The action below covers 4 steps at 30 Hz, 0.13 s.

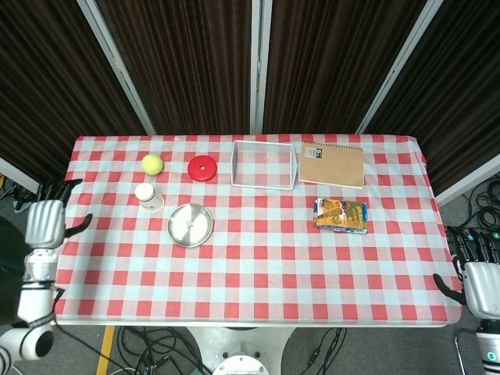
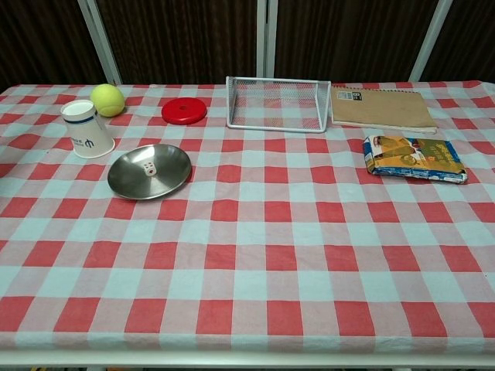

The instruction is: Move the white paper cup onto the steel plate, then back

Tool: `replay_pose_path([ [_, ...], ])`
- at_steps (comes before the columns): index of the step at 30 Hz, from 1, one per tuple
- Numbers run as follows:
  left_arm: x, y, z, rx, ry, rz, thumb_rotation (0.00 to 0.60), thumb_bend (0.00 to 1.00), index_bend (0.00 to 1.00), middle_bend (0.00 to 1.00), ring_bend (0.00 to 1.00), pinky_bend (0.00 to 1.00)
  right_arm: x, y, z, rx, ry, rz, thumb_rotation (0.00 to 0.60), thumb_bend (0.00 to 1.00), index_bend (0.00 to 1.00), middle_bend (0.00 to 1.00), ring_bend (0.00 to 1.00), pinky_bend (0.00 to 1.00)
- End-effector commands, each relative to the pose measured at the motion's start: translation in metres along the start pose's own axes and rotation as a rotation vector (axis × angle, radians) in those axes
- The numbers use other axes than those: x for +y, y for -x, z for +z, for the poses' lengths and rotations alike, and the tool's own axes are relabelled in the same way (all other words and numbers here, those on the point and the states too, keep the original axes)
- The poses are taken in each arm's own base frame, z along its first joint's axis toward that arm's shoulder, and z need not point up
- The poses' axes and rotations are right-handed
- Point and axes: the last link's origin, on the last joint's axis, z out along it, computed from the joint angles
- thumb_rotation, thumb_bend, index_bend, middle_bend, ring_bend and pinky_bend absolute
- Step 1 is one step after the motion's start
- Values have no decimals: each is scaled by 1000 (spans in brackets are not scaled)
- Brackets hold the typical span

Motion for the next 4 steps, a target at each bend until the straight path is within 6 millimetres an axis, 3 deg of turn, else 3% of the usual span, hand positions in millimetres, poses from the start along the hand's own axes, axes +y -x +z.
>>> replay_pose_path([
  [1, -18, -20, -65, -63, -51, 86, 600, 251, 204, 231, 111, 53, -4, 2, 1, -4, -43, 36, 600, 157, 29, 120, 0, 12],
  [4, -19, -26, -95, -105, -103, 85, 600, 251, 204, 231, 112, 53, -5, 3, 1, -8, -58, 36, 600, 157, 29, 120, 0, 12],
])
